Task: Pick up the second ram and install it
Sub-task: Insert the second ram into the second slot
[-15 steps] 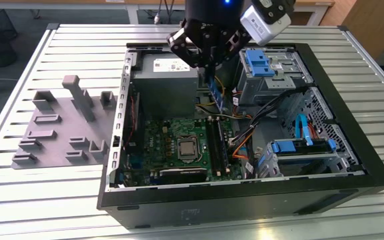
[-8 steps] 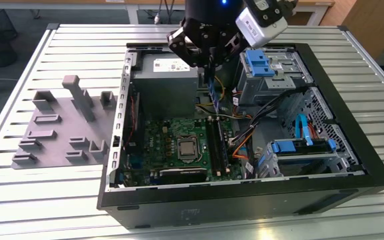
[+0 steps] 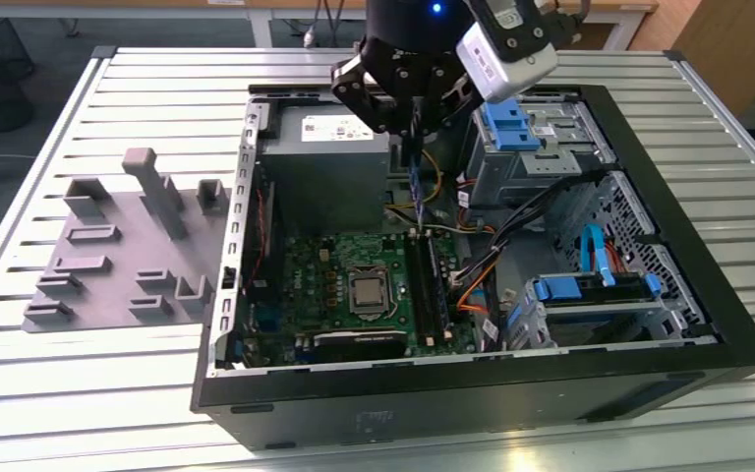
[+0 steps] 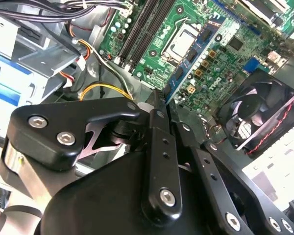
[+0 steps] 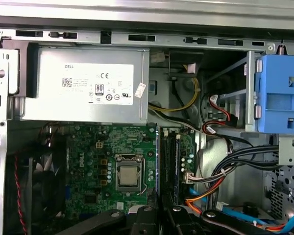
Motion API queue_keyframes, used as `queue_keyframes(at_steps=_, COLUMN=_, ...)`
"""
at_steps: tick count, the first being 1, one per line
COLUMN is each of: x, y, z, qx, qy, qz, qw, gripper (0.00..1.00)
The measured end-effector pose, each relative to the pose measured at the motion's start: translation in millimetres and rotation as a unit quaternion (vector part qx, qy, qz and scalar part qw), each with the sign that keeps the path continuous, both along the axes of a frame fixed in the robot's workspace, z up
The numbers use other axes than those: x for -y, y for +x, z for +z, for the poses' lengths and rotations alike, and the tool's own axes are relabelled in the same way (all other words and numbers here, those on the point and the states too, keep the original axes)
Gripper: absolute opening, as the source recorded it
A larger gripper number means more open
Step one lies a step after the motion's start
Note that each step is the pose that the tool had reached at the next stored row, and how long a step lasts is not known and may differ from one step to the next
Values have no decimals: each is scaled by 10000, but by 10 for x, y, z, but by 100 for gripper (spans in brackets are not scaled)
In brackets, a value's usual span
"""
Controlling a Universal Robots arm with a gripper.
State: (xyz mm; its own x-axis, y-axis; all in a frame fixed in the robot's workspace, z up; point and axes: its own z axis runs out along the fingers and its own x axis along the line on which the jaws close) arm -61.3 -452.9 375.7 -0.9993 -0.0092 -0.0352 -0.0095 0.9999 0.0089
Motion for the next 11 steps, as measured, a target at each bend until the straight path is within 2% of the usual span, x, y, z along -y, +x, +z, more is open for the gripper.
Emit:
queue_keyframes(at_steps=4, x=0, y=38, z=-35, qx=-77, qy=0, qz=-13, qw=10000, gripper=14)
queue_keyframes(at_steps=6, x=0, y=62, z=-52, qx=-105, qy=0, qz=-18, qw=9999, gripper=14)
queue_keyframes(at_steps=11, x=0, y=83, z=-122, qx=-113, qy=0, qz=-43, qw=9999, gripper=14)
